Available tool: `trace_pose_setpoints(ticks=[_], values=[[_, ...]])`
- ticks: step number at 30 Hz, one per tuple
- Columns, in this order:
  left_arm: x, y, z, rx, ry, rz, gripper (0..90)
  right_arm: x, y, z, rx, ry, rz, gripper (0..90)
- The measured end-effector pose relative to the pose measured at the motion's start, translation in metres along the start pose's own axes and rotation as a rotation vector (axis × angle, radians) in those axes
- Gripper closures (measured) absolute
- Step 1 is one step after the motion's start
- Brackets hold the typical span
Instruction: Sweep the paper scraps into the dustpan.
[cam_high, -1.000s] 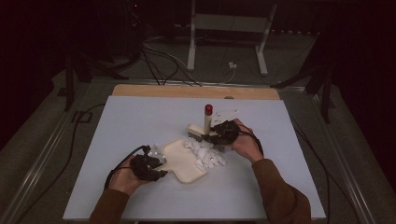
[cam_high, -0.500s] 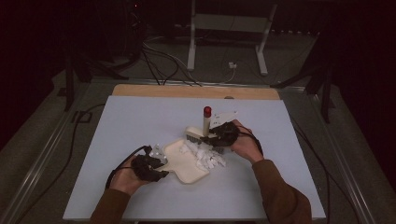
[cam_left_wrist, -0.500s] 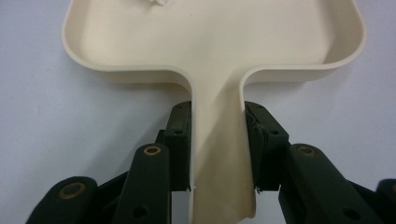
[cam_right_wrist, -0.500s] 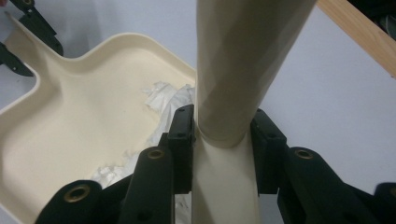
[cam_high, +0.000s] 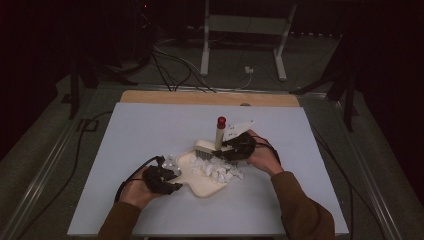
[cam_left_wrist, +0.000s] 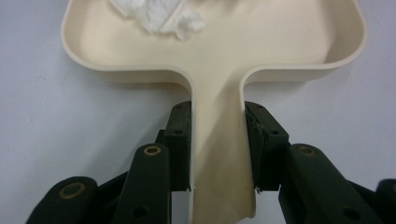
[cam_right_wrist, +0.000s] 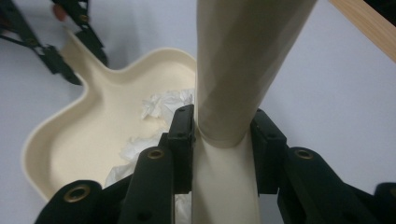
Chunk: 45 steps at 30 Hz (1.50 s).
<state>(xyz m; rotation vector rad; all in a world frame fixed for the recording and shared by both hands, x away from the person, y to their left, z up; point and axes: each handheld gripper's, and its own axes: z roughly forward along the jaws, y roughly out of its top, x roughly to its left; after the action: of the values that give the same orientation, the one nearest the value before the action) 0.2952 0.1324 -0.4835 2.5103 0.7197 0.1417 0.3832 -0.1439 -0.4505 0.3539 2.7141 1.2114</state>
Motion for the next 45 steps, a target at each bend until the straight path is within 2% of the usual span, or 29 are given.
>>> trace_pose_setpoints(ticks=[4,7,8,12,17,19,23,25,28,33,36,41,45], values=[[-0.002,0.002,0.002,0.001,-0.006,0.01,66.4,0.004,0.002,-0.002,-0.034,0.026,-0.025,67.1],[-0.003,0.004,0.002,0.002,-0.007,0.017,66.4,0.004,0.005,-0.003,-0.056,-0.017,-0.018,67.1],[-0.004,0.004,0.002,0.002,-0.007,0.019,66.4,0.004,0.006,-0.004,-0.061,-0.033,-0.002,67.1],[-0.004,0.004,0.002,0.004,-0.012,0.026,66.4,0.0,0.007,-0.007,-0.067,-0.116,0.043,67.1],[-0.006,0.004,0.002,0.006,-0.015,0.031,66.4,-0.004,0.003,-0.015,-0.056,-0.208,0.145,67.1],[-0.007,0.004,0.002,0.006,-0.017,0.032,66.4,-0.004,0.001,-0.019,-0.036,-0.259,0.19,67.1],[-0.008,0.004,0.002,0.007,-0.016,0.036,66.4,-0.002,-0.005,-0.026,-0.003,-0.348,0.248,67.1],[-0.009,0.004,0.002,0.006,-0.017,0.034,66.4,0.001,-0.009,-0.029,0.026,-0.39,0.272,67.1],[-0.009,0.004,0.002,0.005,-0.016,0.032,66.4,0.007,-0.015,-0.032,0.079,-0.461,0.282,67.1],[-0.01,0.004,0.002,0.006,-0.013,0.03,66.4,0.015,-0.024,-0.034,0.117,-0.495,0.32,67.1],[-0.011,0.004,0.002,0.008,-0.012,0.03,66.4,0.019,-0.027,-0.036,0.121,-0.503,0.348,67.1],[-0.012,0.005,0.002,0.012,-0.004,0.033,66.4,0.025,-0.033,-0.038,0.134,-0.543,0.367,67.1],[-0.012,0.006,0.003,0.017,-0.003,0.034,66.5,0.027,-0.037,-0.04,0.124,-0.566,0.424,67.1]])
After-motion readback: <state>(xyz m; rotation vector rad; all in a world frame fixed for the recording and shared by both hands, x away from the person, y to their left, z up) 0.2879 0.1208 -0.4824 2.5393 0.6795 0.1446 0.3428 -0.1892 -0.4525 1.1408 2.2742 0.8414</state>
